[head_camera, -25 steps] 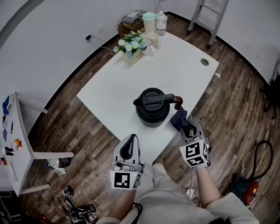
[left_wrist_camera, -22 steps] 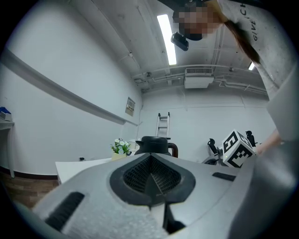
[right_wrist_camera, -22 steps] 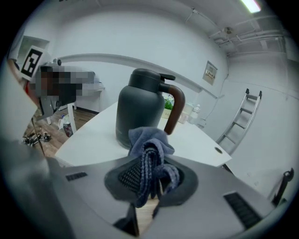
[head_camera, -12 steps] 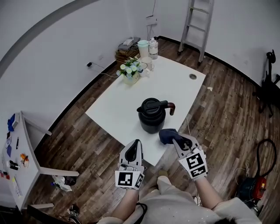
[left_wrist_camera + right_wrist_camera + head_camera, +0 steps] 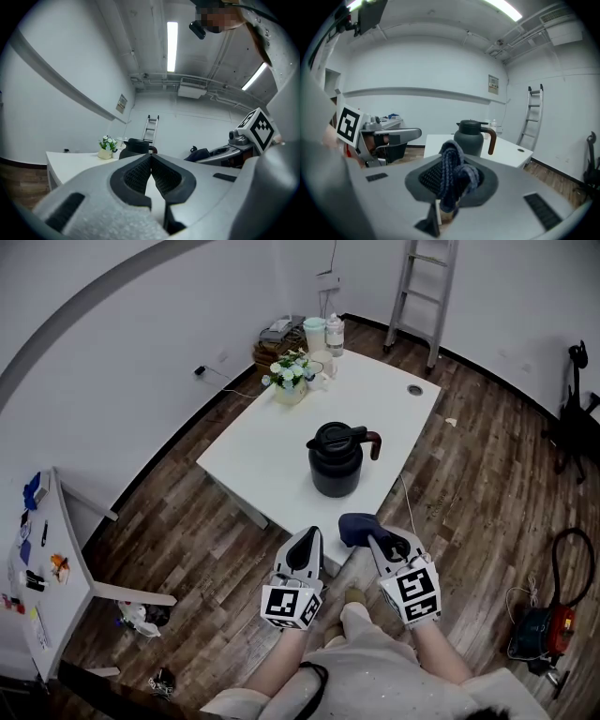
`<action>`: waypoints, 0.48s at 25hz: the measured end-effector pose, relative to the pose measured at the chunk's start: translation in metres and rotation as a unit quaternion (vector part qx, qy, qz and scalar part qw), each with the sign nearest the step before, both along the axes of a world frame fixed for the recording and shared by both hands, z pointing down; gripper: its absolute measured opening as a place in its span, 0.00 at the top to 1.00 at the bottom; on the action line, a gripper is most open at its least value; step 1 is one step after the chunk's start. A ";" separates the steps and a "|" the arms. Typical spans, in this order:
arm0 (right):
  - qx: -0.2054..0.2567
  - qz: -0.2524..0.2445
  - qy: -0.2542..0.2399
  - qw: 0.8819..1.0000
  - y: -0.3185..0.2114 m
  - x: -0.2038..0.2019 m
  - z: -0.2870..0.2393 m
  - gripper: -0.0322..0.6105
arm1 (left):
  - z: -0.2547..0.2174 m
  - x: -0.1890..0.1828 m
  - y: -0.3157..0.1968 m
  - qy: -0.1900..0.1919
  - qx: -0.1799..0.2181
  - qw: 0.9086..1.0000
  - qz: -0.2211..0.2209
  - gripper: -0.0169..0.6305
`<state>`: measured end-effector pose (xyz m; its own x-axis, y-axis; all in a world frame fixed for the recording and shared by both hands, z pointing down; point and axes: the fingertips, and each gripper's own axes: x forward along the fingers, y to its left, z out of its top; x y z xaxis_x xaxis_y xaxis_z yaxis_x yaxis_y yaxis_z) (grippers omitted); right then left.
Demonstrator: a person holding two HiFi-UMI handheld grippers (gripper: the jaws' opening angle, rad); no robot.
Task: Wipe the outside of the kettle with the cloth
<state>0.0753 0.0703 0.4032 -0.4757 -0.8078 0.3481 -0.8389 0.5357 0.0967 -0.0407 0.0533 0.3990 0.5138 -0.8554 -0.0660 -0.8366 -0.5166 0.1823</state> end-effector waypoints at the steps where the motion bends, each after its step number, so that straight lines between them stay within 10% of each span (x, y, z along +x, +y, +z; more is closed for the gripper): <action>1: 0.001 0.003 -0.003 1.000 0.003 0.000 -0.001 0.87 | -0.001 0.001 0.002 0.000 0.001 1.000 0.001 0.96; 12: 0.003 0.022 -0.033 0.999 0.012 0.006 -0.008 0.87 | -0.002 0.001 0.010 0.006 0.001 1.000 0.008 0.96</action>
